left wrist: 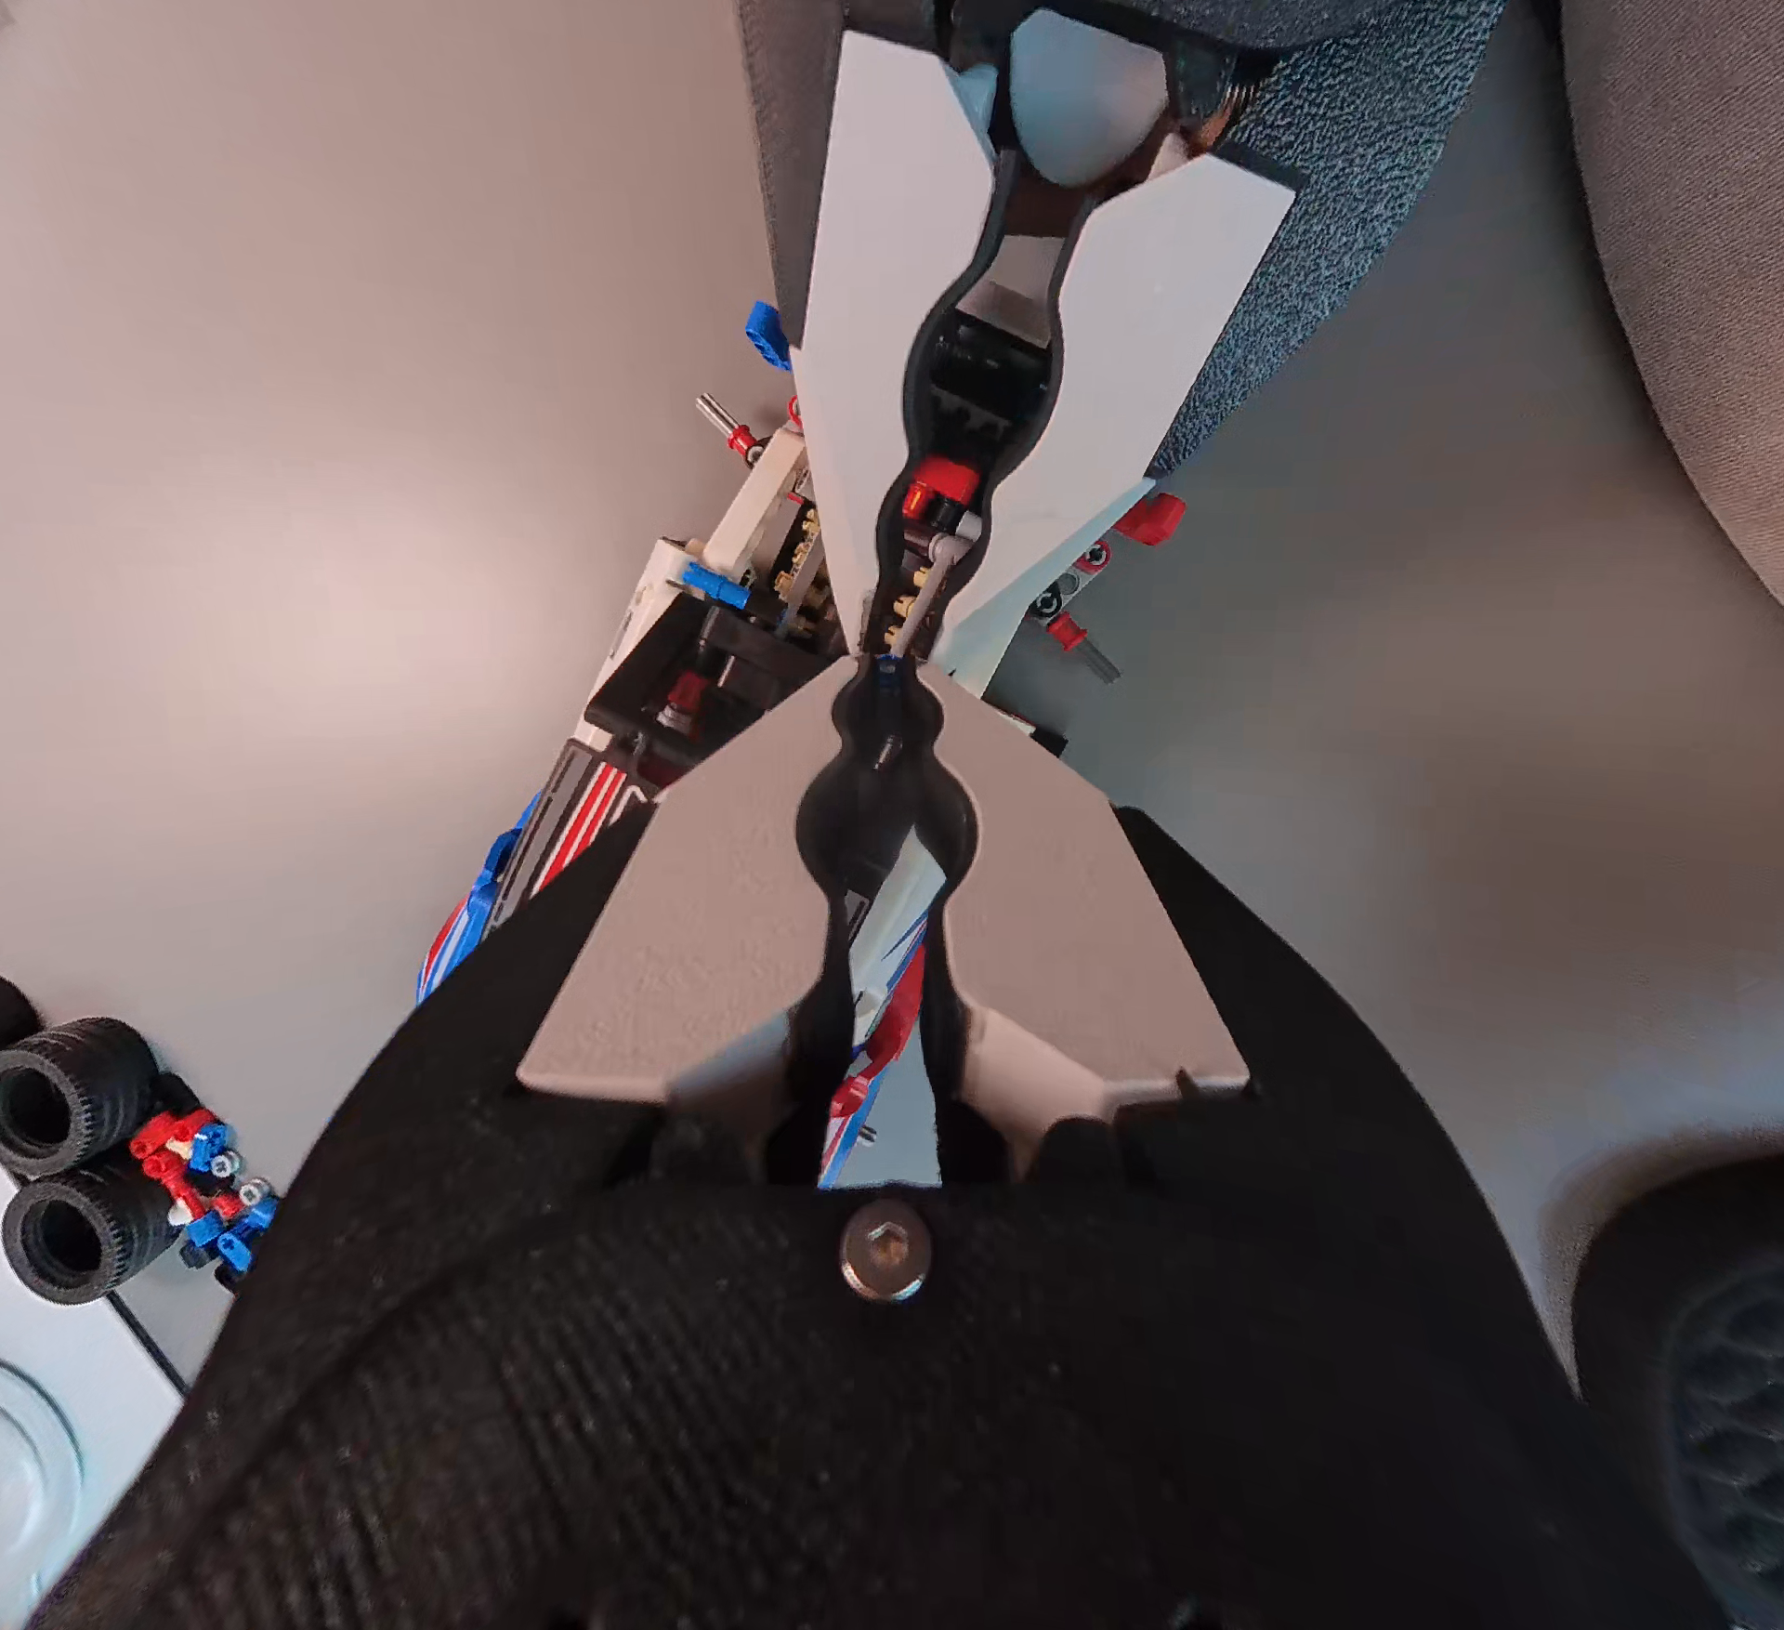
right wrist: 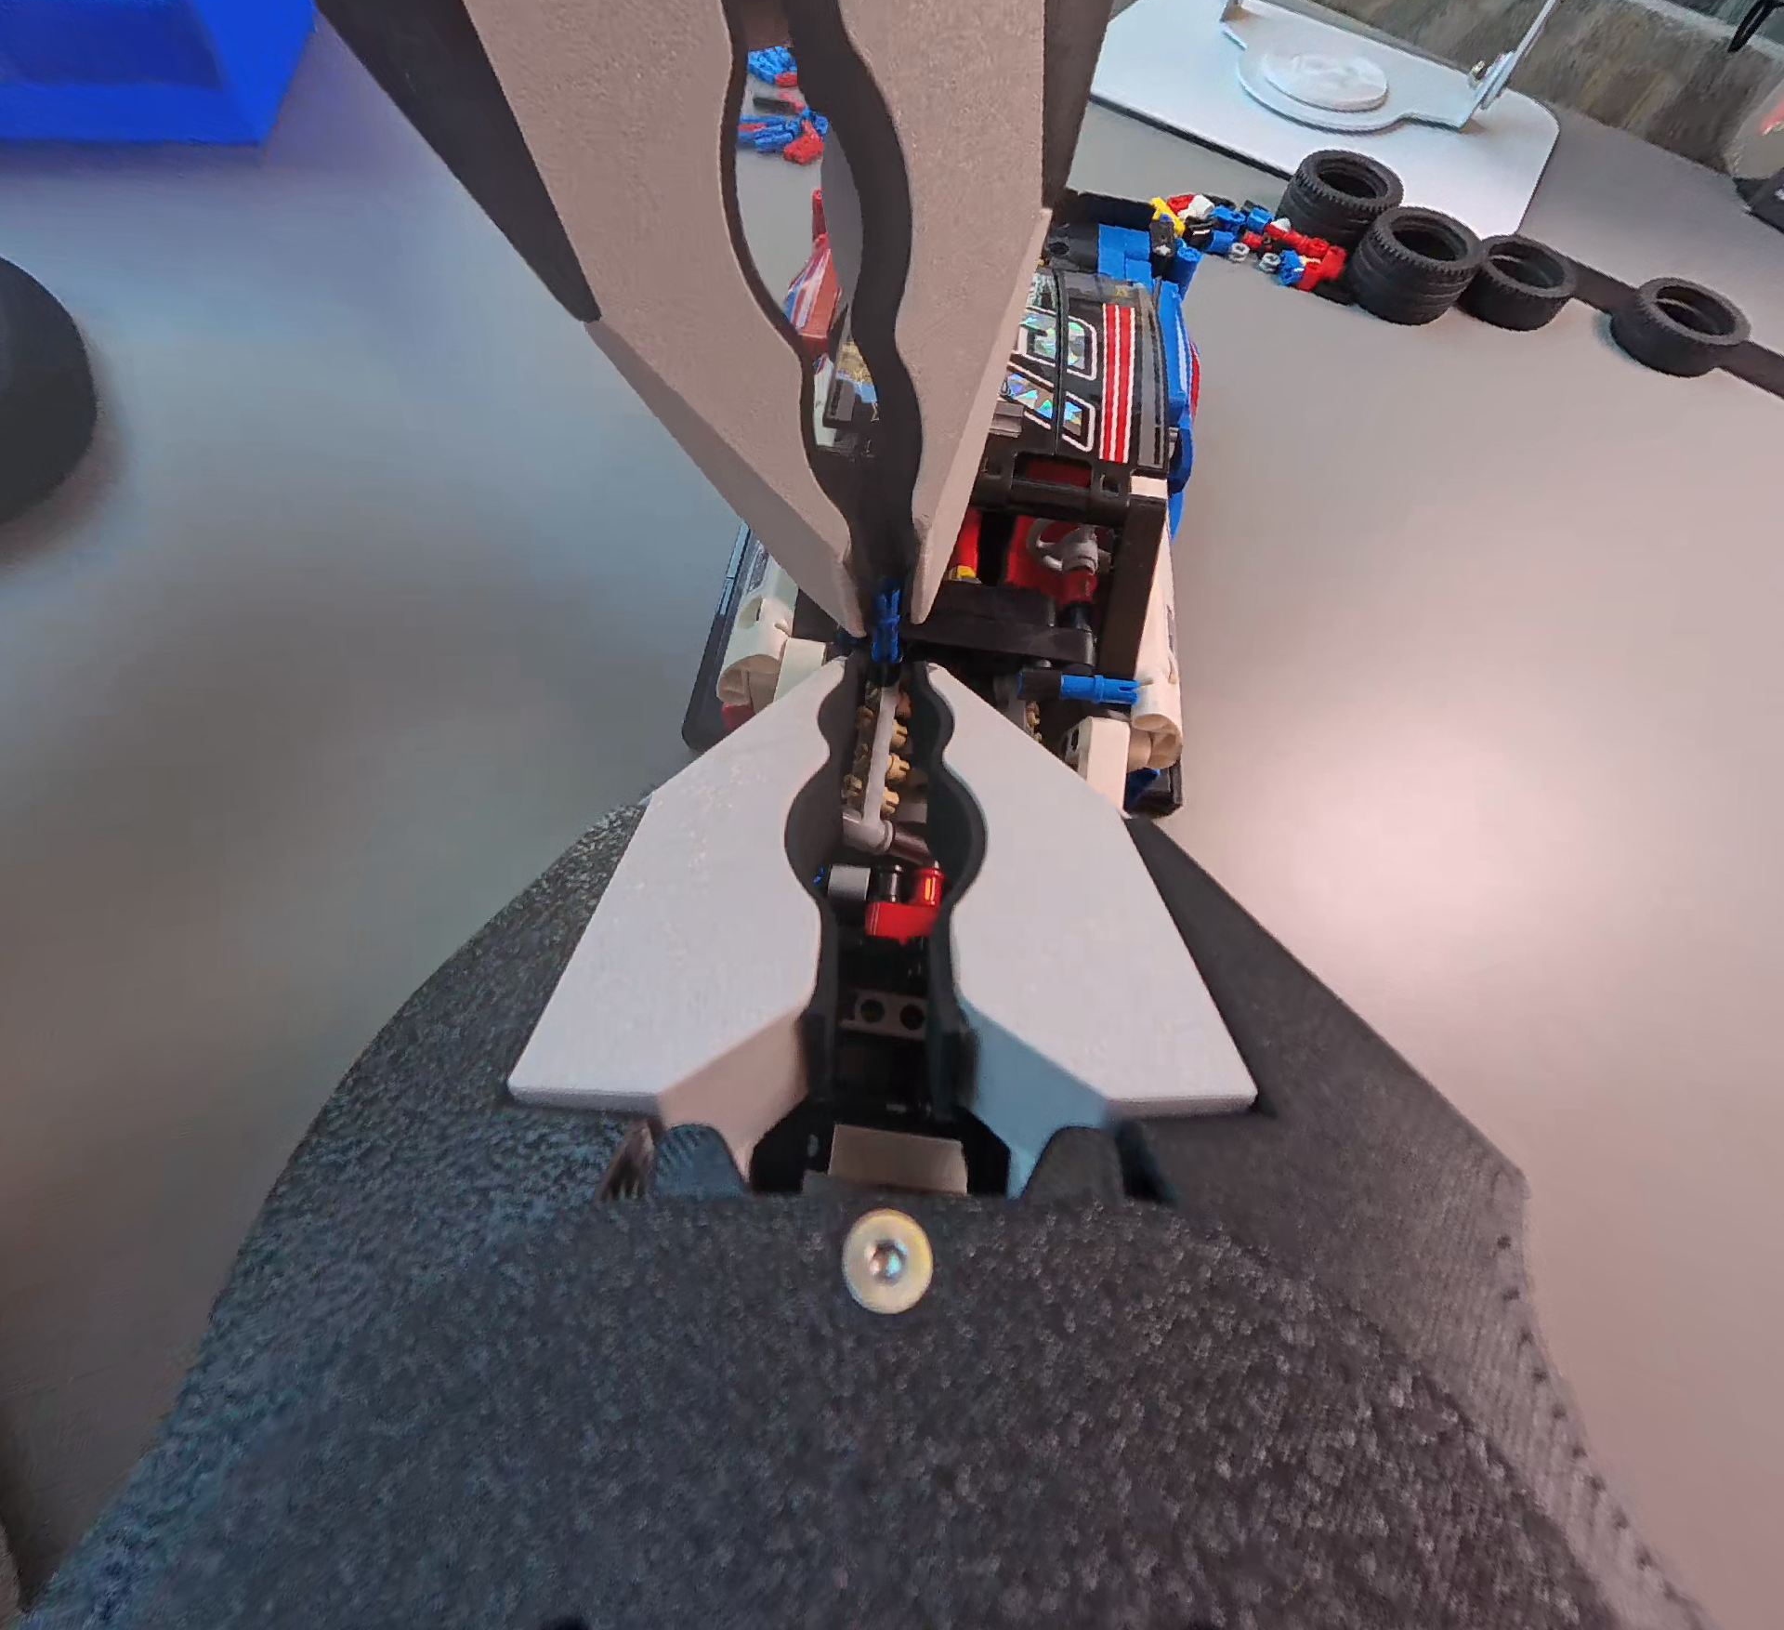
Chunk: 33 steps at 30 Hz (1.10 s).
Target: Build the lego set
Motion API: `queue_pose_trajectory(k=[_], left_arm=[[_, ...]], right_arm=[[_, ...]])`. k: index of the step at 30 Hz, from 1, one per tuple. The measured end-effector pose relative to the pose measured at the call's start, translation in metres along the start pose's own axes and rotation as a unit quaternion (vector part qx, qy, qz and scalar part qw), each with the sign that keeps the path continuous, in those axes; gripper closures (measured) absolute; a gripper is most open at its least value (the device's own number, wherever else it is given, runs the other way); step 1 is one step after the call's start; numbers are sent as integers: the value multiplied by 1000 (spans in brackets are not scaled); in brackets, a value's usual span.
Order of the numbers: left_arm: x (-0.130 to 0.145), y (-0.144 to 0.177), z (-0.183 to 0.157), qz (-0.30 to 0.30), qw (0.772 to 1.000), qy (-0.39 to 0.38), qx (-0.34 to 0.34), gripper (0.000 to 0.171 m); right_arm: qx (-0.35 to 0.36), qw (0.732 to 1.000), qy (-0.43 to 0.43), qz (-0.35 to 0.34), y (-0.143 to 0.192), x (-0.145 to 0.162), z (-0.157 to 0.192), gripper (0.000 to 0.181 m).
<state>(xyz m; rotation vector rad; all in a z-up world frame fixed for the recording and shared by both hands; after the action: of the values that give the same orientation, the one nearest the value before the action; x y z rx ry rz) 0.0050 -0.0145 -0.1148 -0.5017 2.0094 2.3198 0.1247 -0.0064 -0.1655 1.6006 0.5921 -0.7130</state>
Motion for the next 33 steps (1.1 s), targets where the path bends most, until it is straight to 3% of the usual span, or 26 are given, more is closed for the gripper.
queue_pose_trajectory(k=[13, 21, 33], left_arm=[[12, -3, -7, -33, 995, -54, -78, 169], [4, -2, 8, 3, 1000, -16, 6, 168], [16, -3, 4, -40, 998, -52, -22, 168]], right_arm=[[16, 999, 36, 19, -6, -7, -1, 177], [-1, 999, 32, 26, -8, -9, -4, 178], [-7, 1000, 21, 22, -8, -8, -5, 178]])
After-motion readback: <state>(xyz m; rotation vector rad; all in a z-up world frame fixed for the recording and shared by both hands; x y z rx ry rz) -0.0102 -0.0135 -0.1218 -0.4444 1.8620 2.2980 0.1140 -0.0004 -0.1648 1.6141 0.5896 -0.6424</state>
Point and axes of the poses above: each gripper's, where its closed fingertips meet, y back along the fingers, x out of its underside, z = x × y across the jaws, the point moved 10 cm from there along y, back along the fingers, and after that the axes turned 13 degrees about z, right-handed, at the moved point
